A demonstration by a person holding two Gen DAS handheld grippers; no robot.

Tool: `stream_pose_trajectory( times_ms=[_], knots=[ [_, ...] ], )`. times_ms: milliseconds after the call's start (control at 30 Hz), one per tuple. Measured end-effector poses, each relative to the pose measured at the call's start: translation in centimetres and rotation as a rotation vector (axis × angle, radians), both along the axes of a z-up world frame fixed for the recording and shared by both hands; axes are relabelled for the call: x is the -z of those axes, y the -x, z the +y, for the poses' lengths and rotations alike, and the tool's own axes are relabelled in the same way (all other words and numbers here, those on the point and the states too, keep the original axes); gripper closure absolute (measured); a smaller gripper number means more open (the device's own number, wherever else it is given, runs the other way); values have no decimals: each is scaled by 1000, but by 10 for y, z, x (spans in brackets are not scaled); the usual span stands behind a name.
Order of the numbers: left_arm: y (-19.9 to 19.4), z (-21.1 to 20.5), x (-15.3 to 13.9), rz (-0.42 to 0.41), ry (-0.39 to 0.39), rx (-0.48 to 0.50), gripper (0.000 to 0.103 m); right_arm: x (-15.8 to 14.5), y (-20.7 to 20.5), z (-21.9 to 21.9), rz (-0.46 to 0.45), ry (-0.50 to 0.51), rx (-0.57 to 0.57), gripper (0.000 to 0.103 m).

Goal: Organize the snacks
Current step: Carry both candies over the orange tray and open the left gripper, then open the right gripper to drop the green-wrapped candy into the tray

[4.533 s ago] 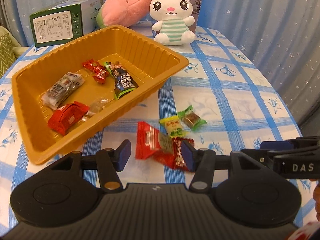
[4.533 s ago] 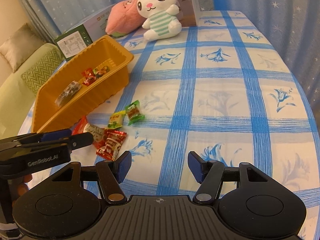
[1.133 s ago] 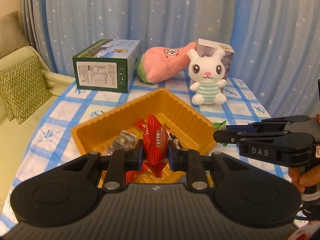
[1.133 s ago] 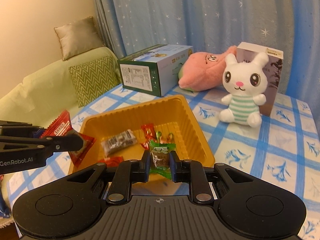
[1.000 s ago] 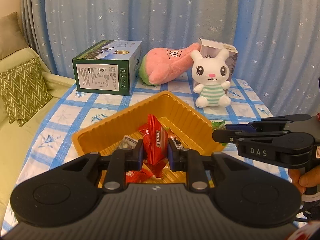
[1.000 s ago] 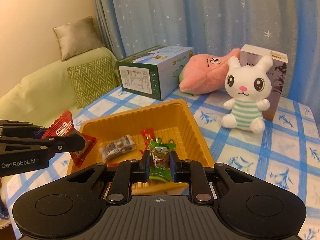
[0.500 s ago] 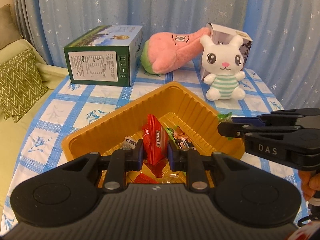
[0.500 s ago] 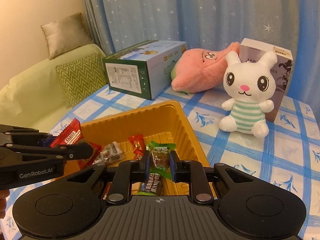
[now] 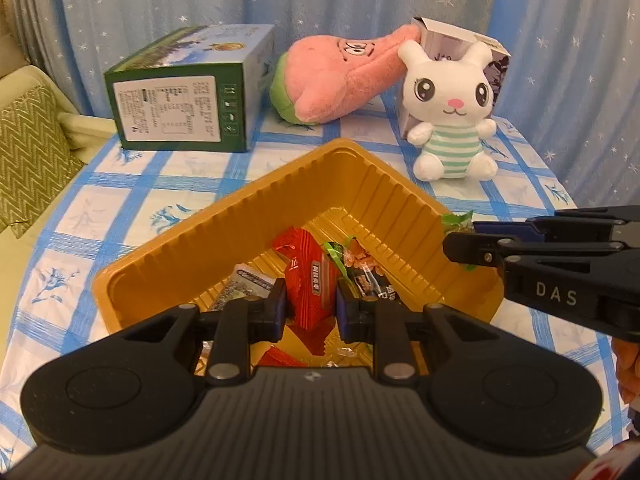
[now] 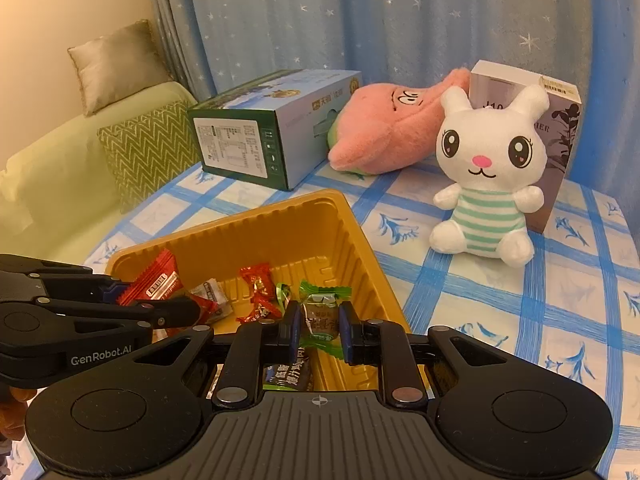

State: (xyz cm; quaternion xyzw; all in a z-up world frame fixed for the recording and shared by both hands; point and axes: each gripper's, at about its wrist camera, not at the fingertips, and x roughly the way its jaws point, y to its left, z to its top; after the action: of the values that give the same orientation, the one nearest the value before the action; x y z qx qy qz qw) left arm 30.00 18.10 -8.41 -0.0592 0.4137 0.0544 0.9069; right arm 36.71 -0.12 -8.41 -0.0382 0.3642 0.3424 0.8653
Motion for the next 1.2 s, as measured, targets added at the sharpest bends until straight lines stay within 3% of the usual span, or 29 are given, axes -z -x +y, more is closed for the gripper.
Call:
stream_pose_trajectory(
  times_ms=[200,1100,1133,1200],
  knots=[
    [0,1,3,14,-9,11,74,2,-3,0,5,1,7,83],
    [21,31,3,41,2,-67,73,14,-18,12,8,13,-9,82],
    [22,30,3,42,3,-68,72,14,-18,11,6,7,-2,81],
    [25,29,2,42,4,-70,71,13,-17,9,11,-1,7,64]
  ],
)
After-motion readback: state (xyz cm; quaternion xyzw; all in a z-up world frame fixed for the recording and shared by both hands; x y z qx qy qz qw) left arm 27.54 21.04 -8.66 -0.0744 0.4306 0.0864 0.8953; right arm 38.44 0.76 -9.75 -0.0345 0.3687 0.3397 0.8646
